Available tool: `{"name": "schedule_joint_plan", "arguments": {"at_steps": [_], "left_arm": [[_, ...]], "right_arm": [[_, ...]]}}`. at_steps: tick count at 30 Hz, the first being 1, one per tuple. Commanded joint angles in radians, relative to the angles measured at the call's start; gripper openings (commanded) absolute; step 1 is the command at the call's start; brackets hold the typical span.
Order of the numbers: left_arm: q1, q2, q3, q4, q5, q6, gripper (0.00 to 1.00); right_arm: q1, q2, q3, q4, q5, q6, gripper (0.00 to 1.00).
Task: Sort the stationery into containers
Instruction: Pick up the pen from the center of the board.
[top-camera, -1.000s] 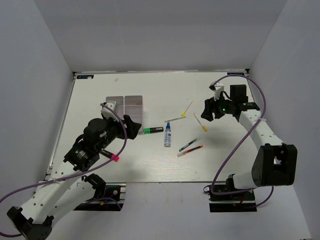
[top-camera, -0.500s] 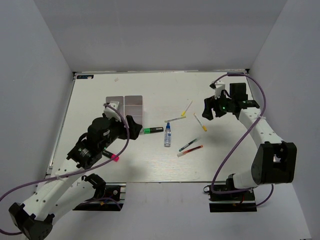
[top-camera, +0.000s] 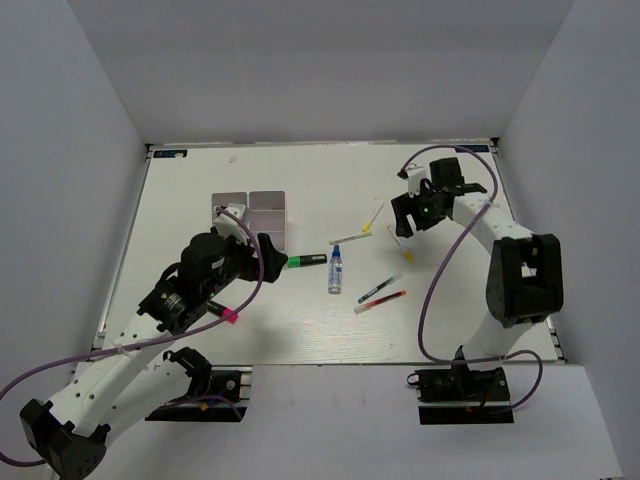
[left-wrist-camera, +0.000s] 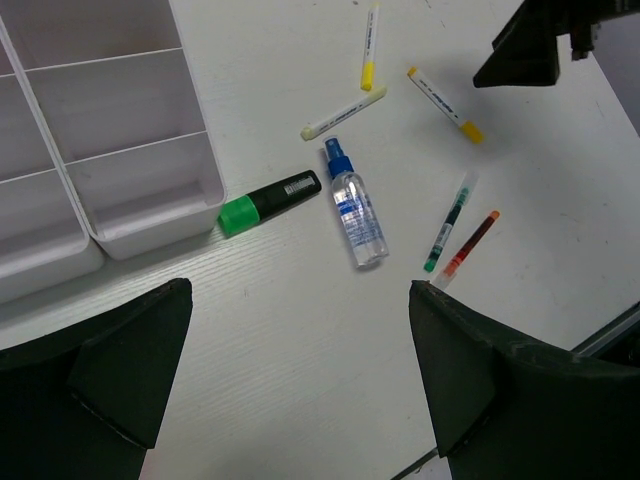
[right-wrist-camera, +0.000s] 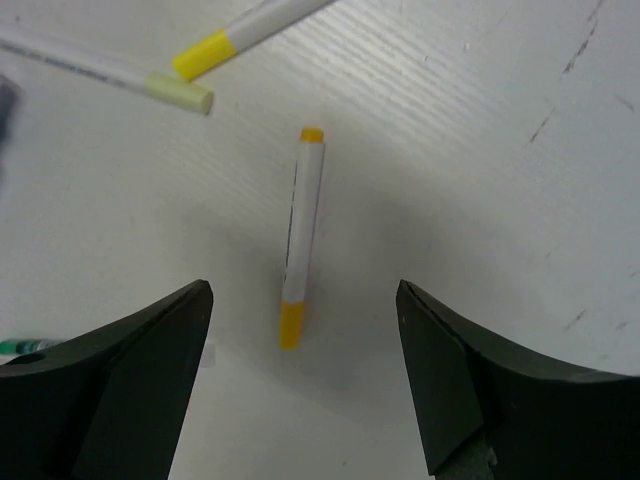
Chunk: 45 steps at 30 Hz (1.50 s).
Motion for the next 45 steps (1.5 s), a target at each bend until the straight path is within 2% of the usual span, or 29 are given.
{"name": "schedule_joint_plan", "arguments": {"at_steps": [1,9,11,18,29,34,40,43,44,45], "left_arm": [[0.006,-0.009,0.01,-0.002,0.013,0.014,0.99],[0.006,-0.036,0.01,-0.002,-0.008,0.014,0.99],[0.006,-0.036,0.01,-0.011,-0.008,0.014,0.99],[0.006,-0.036,0.01,-0.011,-0.008,0.014,0.99],[0.006,-0.036,0.01,-0.011,-0.018,0.014,0.99],[0.006,-0.036,0.001,-0.011,-0.018,0.014,0.99],[0.006,-0.036,0.001,-0.011,-0.027,0.014,0.99],[0.006,-0.036,0.001,-0.011,-0.027,0.014,0.99],[0.006,-0.036,0.001,-0.011,-0.027,0.014,0.99],[0.006,-0.036,0.001,-0.011,-0.027,0.014,0.99]], "right_arm": [[0.024,0.102,0.118,-0.016,0.054,-0.005,0.8],[0.078,0.252,0.227,-0.04,0.13,0.0,0.74],[0.09,0.269,0.234,-0.043,0.144,-0.005,0.69],[0.118,0.269,0.191,-0.046,0.184,-0.011,0.62],[0.121,0.295,0.175,-0.086,0.14,-0.023,0.55],[0.124,0.321,0.161,-0.092,0.136,-0.026,0.48],[0.126,0.322,0.125,-0.077,0.158,-0.026,0.34],[0.127,0.312,0.111,-0.08,0.149,-0.028,0.19],[0.129,0.303,0.115,-0.082,0.143,-0.034,0.06],[0.129,0.283,0.12,-0.098,0.135,-0.037,0.0]]}}
